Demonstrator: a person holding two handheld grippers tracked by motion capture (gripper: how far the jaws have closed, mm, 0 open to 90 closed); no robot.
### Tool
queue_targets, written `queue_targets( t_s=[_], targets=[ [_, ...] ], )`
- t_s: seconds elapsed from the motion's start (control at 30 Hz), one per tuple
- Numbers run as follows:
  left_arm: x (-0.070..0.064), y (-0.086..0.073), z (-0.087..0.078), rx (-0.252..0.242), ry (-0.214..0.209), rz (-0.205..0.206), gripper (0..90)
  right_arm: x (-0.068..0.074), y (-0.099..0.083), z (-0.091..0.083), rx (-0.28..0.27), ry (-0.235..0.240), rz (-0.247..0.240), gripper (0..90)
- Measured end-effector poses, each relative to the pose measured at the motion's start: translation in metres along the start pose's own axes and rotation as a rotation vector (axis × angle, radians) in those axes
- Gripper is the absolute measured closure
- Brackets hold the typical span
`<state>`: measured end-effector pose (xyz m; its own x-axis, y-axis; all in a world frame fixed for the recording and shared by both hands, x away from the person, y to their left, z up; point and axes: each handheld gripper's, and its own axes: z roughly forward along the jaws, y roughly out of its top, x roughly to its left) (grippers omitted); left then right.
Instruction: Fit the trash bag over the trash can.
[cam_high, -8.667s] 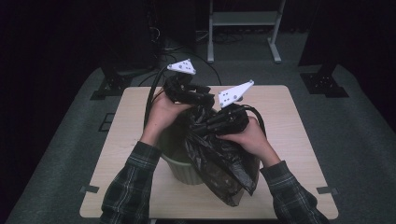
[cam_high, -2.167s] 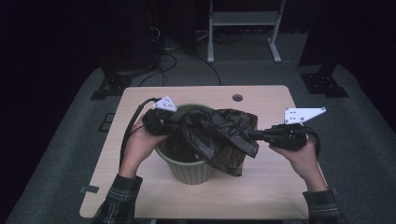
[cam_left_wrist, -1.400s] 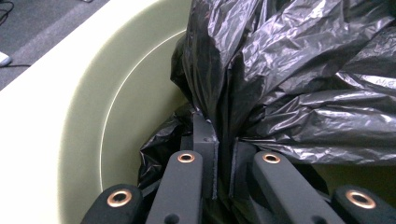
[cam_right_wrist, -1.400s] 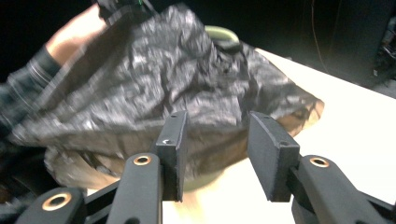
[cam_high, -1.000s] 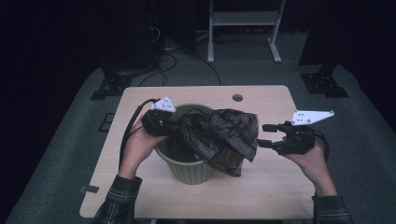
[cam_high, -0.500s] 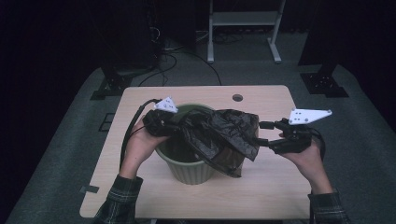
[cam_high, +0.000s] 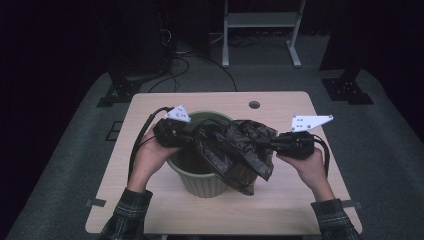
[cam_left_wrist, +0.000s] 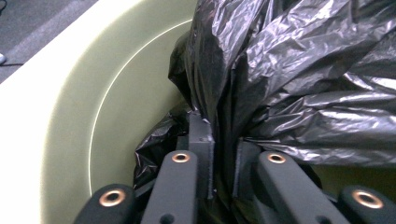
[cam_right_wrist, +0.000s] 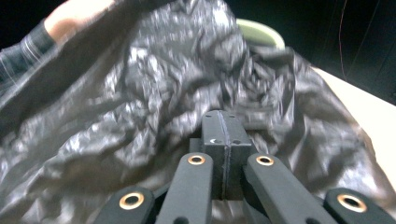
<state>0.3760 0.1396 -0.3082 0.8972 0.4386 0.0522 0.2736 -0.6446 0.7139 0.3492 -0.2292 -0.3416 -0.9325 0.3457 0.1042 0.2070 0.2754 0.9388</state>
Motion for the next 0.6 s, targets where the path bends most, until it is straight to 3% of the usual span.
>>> queue_targets(
  t_s=[0.1, 0.13, 0.17, 0.23, 0.27, 0.3, 0.37, 0.43, 0.57, 0.6],
  targets=[
    [-0.001, 0.000, 0.001, 0.005, 0.009, 0.003, 79.1, 0.001, 0.010, 0.000, -0.038, 0.007, -0.002, 90.0],
    [-0.002, 0.000, 0.001, 0.007, 0.015, 0.008, 74.9, 0.000, 0.016, 0.001, -0.046, 0.011, -0.006, 90.0],
    [-0.002, 0.001, 0.000, 0.002, 0.028, 0.012, 65.2, 0.000, 0.019, 0.001, -0.048, 0.010, -0.010, 90.0],
    [-0.002, 0.001, -0.004, -0.034, 0.026, 0.012, 31.9, -0.001, 0.026, 0.005, -0.051, 0.009, -0.014, 90.0],
    [-0.003, 0.001, -0.007, -0.051, 0.041, 0.011, 21.3, -0.002, 0.029, 0.007, -0.052, 0.009, -0.017, 90.0],
    [-0.003, 0.002, -0.014, -0.074, 0.060, 0.017, 17.3, -0.002, 0.031, 0.009, -0.051, 0.012, -0.016, 90.0],
    [-0.002, 0.003, -0.026, -0.125, 0.061, 0.014, 17.2, -0.002, 0.032, 0.014, -0.052, 0.013, -0.018, 90.0],
    [0.000, 0.004, -0.035, -0.149, 0.054, 0.003, 10.0, -0.002, 0.032, 0.018, -0.045, 0.015, -0.015, 90.0],
    [0.003, 0.010, -0.043, -0.139, 0.054, 0.002, 9.8, -0.001, 0.031, 0.024, -0.059, 0.026, -0.012, 90.0],
    [0.005, 0.011, -0.041, -0.128, 0.053, 0.004, 9.9, -0.001, 0.032, 0.024, -0.067, 0.032, -0.009, 81.9]
  ],
)
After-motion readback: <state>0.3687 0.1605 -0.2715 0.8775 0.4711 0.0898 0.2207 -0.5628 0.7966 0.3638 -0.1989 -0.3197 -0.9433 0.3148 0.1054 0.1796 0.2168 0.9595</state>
